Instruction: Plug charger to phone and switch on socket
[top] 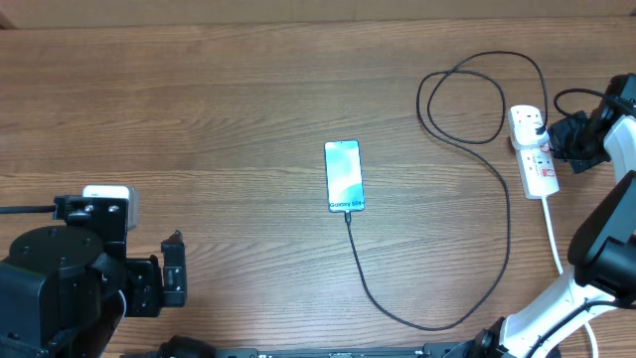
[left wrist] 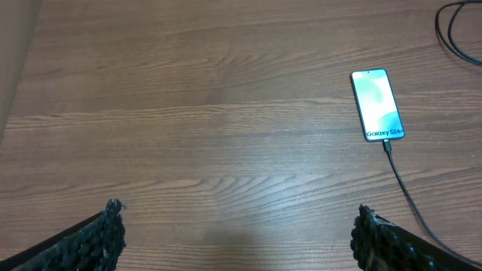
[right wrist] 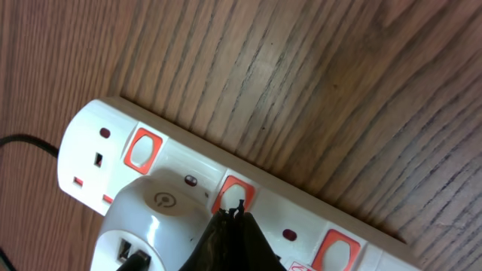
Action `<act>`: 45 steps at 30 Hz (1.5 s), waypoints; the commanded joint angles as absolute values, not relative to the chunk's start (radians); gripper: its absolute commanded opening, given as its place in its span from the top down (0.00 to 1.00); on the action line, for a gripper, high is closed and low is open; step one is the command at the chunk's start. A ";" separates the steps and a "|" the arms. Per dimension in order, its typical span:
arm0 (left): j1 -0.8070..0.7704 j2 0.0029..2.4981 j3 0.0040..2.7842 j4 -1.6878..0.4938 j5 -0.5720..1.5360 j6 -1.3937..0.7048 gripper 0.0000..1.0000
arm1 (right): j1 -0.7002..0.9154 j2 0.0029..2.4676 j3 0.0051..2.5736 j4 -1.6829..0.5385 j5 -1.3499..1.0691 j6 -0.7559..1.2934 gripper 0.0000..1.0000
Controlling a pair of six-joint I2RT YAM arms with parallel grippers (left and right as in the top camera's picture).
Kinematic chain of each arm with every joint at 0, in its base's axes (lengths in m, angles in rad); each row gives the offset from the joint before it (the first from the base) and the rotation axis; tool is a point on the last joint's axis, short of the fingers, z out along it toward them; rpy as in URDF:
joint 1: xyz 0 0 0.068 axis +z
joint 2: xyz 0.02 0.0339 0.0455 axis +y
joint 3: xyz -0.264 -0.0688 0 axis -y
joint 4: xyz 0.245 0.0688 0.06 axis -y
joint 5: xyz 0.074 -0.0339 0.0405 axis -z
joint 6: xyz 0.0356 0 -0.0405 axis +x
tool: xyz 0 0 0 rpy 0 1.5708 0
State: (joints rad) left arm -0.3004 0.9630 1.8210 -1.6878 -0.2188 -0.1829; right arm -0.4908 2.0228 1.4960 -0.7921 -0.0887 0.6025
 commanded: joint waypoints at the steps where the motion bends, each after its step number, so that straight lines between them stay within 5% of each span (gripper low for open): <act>1: -0.298 0.965 1.819 -1.689 -0.232 -0.172 0.00 | -0.492 2.023 1.505 -0.785 -0.099 0.601 0.96; 29: -0.298 0.965 1.819 -1.689 -0.232 -0.172 0.00 | -0.423 2.095 1.535 -0.887 -0.086 0.593 0.96; 45: -0.268 0.822 1.819 -1.689 -0.232 -0.172 0.00 | -0.423 1.816 1.670 -1.053 0.043 0.609 0.96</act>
